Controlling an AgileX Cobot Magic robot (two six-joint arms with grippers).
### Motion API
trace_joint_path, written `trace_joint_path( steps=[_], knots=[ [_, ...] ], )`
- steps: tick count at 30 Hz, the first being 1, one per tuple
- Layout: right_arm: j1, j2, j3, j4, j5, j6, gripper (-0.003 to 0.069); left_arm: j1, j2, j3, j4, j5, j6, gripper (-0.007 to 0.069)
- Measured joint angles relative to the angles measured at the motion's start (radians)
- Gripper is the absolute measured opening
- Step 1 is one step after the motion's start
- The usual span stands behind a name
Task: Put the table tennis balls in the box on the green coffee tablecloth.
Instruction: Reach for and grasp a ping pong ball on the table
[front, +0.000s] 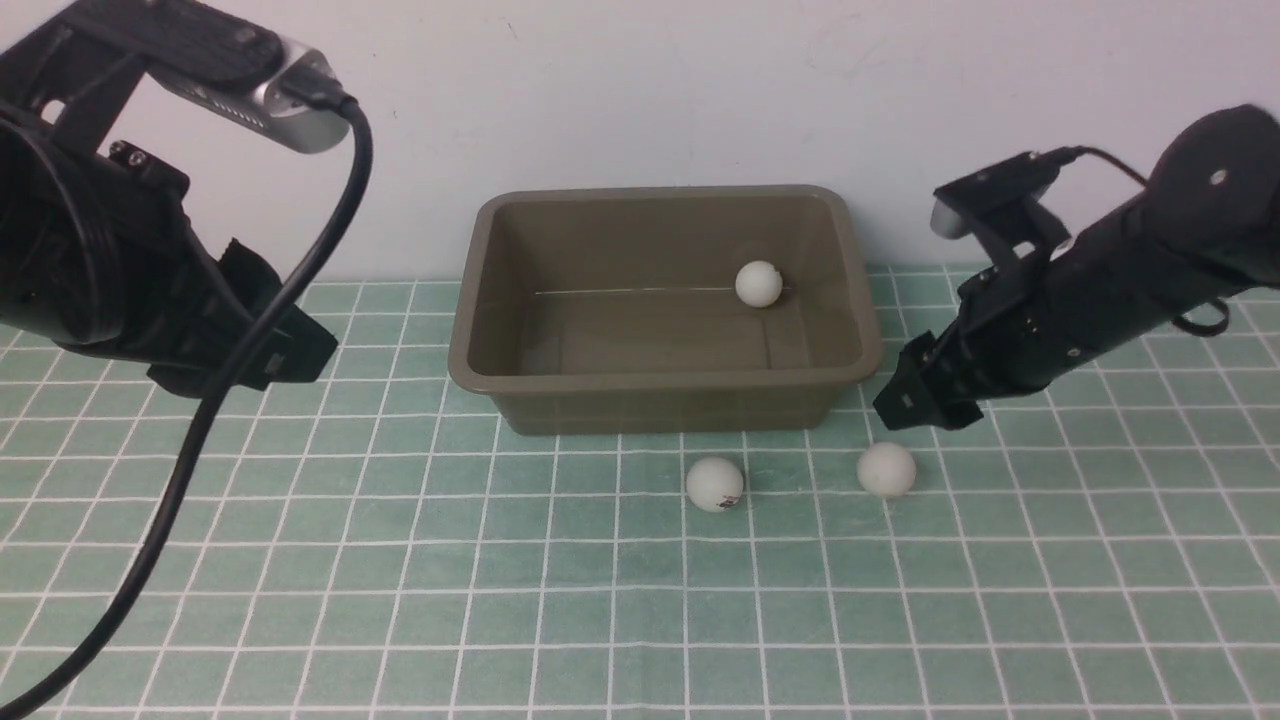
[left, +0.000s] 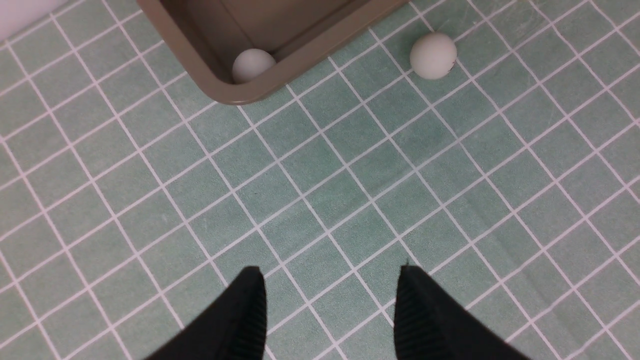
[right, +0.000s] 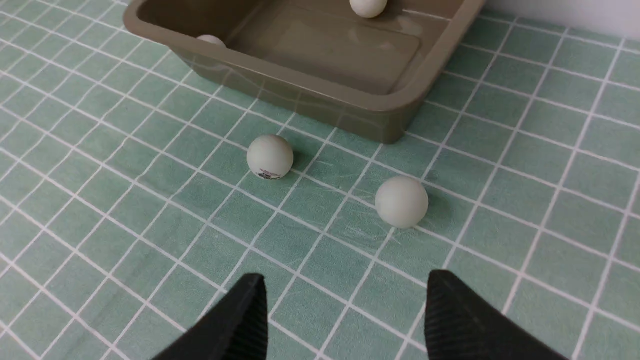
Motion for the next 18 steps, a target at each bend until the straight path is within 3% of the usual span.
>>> trace_joint_path(
  steps=[6,18],
  knots=[
    [0.0,0.091,-0.007,-0.004,-0.068,-0.007,0.0557,0.0,0.0,0.0,-0.001,0.0,0.003,0.0324],
    [0.004,0.169,-0.009,0.049,-0.1,-0.046,0.0563,0.0,0.0,0.0,-0.001,-0.007,0.003,0.0324]
  ],
)
